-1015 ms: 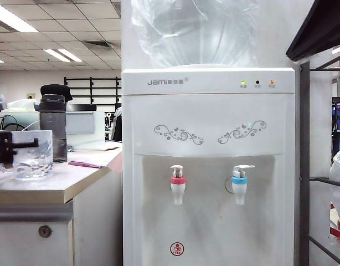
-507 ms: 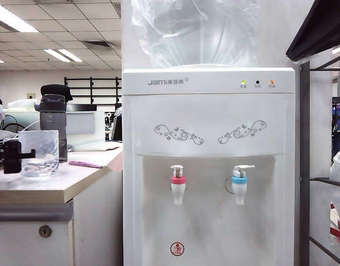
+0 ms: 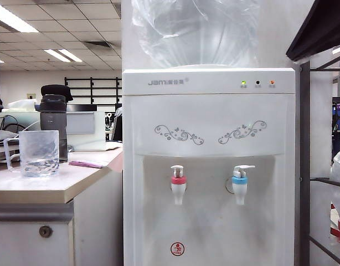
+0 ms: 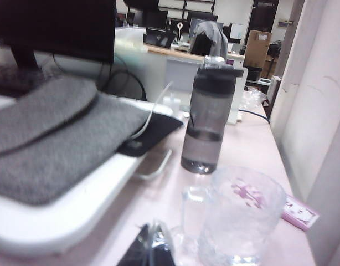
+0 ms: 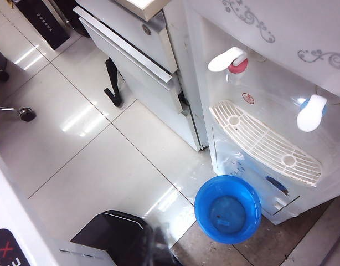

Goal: Pick up the plastic mug from the left desk, go to the hot water outlet of the water dispenser, press the vertical switch to get some water, then put the mug back on the desk.

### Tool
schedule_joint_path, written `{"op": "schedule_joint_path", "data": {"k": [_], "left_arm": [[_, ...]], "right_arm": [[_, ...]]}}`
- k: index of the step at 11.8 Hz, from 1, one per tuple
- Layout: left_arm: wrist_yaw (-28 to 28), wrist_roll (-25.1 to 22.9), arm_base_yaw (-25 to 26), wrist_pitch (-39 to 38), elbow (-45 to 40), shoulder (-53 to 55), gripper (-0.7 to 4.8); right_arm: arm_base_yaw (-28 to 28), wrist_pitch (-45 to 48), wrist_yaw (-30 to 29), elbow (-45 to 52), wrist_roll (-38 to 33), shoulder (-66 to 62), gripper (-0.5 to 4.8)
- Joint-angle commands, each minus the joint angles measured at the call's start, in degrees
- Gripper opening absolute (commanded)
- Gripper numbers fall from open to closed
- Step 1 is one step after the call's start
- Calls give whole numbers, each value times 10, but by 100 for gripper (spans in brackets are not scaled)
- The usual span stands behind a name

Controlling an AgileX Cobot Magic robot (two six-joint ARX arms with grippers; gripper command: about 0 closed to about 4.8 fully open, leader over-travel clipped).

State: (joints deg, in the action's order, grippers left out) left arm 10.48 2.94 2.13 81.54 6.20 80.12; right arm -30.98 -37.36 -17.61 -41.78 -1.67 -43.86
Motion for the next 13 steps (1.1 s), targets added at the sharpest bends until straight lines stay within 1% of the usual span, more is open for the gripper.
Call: {"op": "schedule_joint_path", "data": {"k": [1, 2, 3, 4, 5, 6, 7, 8, 9, 10, 11, 13], "left_arm": [[-27, 21, 0, -297, -32, -266, -1], [-28, -31, 0, -647, -39, -567, -2], [-28, -32, 0, -652, -53, -627, -1], [-27, -44, 1, -684, -57, -675, -2], [-27, -51, 1, -702, -57, -687, -2], [-46, -50, 1, -756, -57, -711, -1], [-45, -50, 1, -759, -57, -715, -1], [-45, -50, 1, -759, -57, -715, -1], [-45, -50, 0, -758, -57, -715, -1], [-41, -50, 0, -759, -57, -718, -1], [-41, -50, 0, -759, -57, -718, -2], [-41, -50, 0, -759, -57, -718, -1]], "right_arm": [[0, 9, -1, -3, 0, 1, -1], [0, 12, -2, -3, 0, 1, -1], [0, 12, -2, -3, 0, 1, -1], [0, 12, -2, -3, 0, 1, -1], [0, 12, -2, -3, 0, 1, -1], [0, 12, -2, -3, 0, 1, -1], [0, 12, -2, -3, 0, 1, -1], [-5, 5, 20, 0, 2, 39, -1], [5, 4, 25, 2, 2, 76, -2], [248, 364, 162, 339, -16, 423, -2], [253, 369, 166, 376, -12, 437, -1], [253, 376, 176, 399, -1, 437, -1]]}}
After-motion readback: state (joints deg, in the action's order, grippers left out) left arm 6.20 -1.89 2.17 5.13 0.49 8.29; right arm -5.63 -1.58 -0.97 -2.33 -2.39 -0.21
